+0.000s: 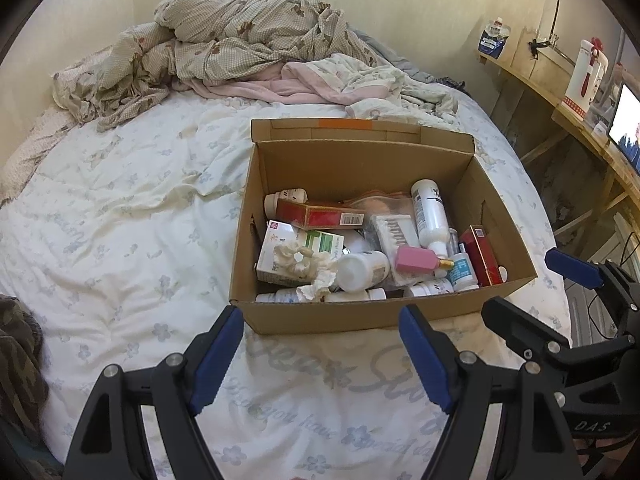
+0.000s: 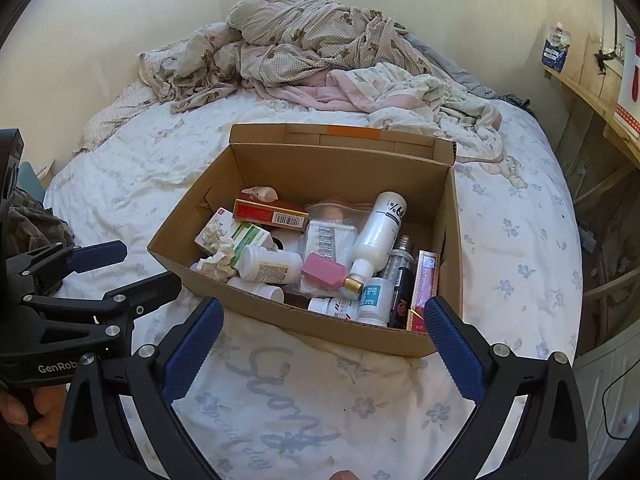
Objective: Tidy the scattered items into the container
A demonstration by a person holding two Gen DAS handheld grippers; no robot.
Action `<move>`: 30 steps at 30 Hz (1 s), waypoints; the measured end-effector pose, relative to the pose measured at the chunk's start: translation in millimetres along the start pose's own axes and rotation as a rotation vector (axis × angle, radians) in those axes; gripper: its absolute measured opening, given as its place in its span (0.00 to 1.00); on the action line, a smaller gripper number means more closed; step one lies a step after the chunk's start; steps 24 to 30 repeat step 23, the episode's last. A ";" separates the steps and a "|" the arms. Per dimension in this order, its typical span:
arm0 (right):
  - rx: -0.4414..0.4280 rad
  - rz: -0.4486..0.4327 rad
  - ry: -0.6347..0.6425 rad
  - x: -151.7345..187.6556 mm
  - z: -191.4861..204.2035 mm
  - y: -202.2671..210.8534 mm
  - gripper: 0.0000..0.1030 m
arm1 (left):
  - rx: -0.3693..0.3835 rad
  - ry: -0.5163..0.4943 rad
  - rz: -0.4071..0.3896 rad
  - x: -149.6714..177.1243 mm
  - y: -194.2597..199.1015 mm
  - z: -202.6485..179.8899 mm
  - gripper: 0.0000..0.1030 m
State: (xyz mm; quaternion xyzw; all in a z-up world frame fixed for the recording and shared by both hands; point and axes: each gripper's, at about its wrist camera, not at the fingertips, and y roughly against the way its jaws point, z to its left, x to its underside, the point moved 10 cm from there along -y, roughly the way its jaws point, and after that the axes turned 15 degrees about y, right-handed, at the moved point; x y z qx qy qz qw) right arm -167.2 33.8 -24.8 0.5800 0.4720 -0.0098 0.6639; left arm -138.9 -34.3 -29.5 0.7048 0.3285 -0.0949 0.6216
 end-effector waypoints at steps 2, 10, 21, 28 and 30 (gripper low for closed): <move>-0.001 0.002 0.006 0.2 2.0 -0.6 0.98 | -0.015 -0.013 -0.022 -0.5 2.0 1.6 0.78; -0.014 -0.001 0.016 -1.0 7.8 -0.5 0.98 | -0.008 -0.013 -0.037 -1.2 5.2 4.6 0.78; -0.016 -0.016 0.021 -0.6 8.9 4.7 0.98 | 0.022 -0.022 -0.053 -0.5 9.3 1.1 0.78; -0.016 -0.015 0.023 -0.3 9.3 5.0 0.99 | 0.024 -0.023 -0.055 -0.1 9.6 0.7 0.78; -0.016 -0.015 0.023 -0.3 9.3 5.0 0.99 | 0.024 -0.023 -0.055 -0.1 9.6 0.7 0.78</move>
